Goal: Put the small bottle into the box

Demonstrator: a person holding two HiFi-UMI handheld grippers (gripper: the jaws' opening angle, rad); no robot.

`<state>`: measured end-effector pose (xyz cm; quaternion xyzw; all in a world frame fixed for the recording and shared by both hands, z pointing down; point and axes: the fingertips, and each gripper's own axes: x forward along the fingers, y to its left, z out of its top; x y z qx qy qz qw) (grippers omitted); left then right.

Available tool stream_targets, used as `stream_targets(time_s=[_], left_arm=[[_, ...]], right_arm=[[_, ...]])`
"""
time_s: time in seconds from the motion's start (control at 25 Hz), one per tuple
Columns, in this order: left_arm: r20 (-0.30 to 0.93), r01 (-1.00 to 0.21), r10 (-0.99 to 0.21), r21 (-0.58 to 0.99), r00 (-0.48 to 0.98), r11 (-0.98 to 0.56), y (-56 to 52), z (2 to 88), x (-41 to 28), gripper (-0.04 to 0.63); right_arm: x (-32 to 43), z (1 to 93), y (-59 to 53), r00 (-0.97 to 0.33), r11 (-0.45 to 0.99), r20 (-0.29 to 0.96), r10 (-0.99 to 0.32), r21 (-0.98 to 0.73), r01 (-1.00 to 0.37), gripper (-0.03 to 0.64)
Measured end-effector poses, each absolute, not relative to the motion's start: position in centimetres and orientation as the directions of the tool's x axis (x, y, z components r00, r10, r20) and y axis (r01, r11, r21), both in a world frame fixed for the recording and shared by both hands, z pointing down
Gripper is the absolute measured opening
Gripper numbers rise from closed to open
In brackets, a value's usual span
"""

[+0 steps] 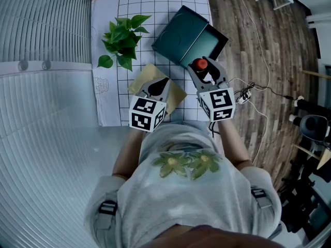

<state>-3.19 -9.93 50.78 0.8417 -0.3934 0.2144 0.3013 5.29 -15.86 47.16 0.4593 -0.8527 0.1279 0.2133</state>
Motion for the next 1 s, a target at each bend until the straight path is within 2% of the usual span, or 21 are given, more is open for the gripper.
stream_targets(time_s=[1.0], left_arm=[[0.611, -0.799, -0.528, 0.342, 0.589, -0.495, -10.3, 51.5, -3.9, 0.008]], right_arm=[[5.3, 49.8, -17.0, -0.474, 0.533, 0.521, -0.71, -0.043, -0.845, 0.219]])
